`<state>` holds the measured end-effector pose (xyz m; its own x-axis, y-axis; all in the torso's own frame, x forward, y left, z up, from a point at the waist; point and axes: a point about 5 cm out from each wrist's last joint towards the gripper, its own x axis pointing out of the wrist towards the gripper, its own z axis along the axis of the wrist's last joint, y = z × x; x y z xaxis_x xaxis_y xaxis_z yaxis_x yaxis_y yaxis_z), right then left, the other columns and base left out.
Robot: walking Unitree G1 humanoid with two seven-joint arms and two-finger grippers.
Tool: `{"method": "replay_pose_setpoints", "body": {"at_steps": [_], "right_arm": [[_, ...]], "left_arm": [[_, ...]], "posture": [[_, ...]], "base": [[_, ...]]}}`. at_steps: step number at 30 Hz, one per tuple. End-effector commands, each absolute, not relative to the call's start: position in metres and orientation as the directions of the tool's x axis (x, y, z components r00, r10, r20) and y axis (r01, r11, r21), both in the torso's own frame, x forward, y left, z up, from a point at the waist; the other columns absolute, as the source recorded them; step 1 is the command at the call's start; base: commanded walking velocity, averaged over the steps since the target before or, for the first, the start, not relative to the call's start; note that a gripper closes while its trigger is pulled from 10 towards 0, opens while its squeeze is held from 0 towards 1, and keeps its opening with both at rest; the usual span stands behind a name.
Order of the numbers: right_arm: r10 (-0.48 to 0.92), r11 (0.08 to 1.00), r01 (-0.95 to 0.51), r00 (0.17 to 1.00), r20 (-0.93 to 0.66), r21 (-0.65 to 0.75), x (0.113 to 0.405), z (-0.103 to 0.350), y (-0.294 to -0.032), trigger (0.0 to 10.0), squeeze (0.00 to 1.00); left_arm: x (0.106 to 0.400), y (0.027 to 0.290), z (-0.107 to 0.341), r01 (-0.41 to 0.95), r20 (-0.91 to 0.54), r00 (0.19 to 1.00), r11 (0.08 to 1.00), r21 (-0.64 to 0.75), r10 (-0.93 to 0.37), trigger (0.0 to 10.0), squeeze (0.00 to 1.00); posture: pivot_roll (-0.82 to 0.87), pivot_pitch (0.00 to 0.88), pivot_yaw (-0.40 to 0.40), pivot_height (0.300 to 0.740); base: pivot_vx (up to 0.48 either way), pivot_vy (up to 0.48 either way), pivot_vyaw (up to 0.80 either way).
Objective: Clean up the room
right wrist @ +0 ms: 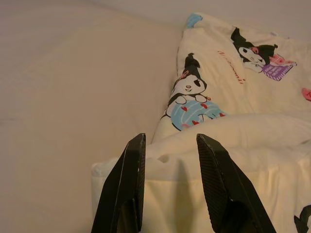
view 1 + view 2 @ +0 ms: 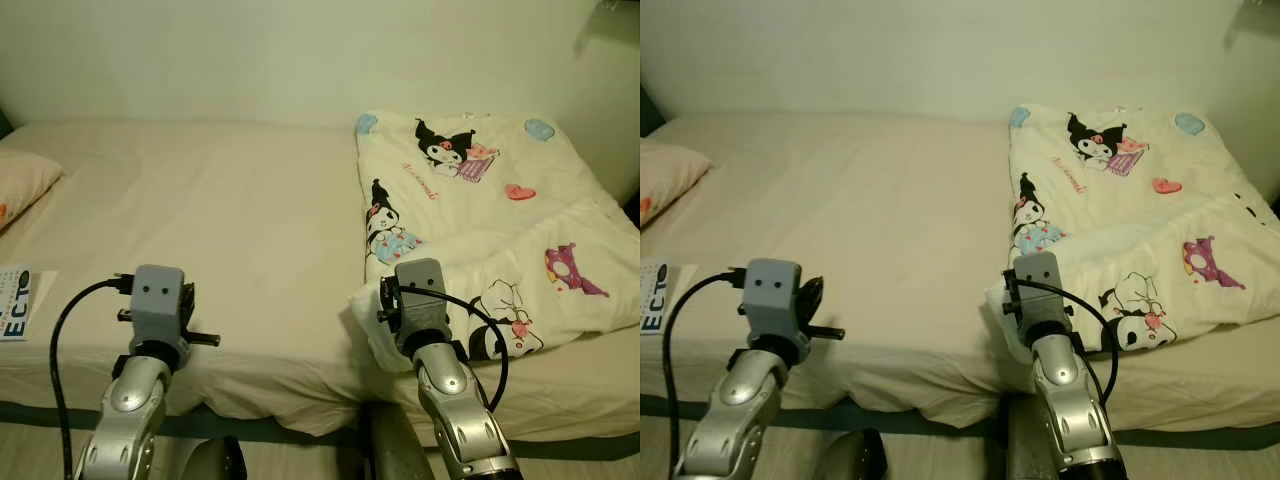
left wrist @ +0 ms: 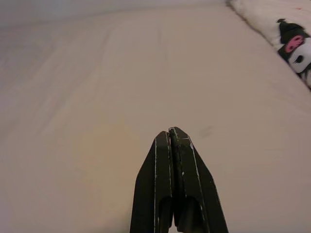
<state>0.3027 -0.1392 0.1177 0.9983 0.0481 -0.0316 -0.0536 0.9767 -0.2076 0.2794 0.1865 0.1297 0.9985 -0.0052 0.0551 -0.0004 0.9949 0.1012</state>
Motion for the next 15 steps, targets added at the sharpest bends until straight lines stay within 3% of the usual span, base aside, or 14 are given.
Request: {"method": "replay_pose_setpoints", "body": {"at_steps": [1,15], "right_arm": [[0.032,0.981,-0.038,0.999,-0.035,-0.189,0.303,0.114,-0.143,10.0,0.00],[0.043,0.985,-0.048,0.999,-0.033,-0.167,0.305,0.109,-0.146,10.0,0.00]], "left_arm": [[0.282,0.180,0.125,0.023,0.034,0.999,0.993,0.114,-0.027,10.0,0.00],[0.288,0.166,0.126,0.075,0.049,0.995,0.988,0.138,-0.082,10.0,0.00]], "posture": [[-0.08,0.103,0.020,0.639],[-0.09,0.085,0.019,0.694]], "base": [[0.000,0.000,0.00],[0.000,0.000,0.00]]}}
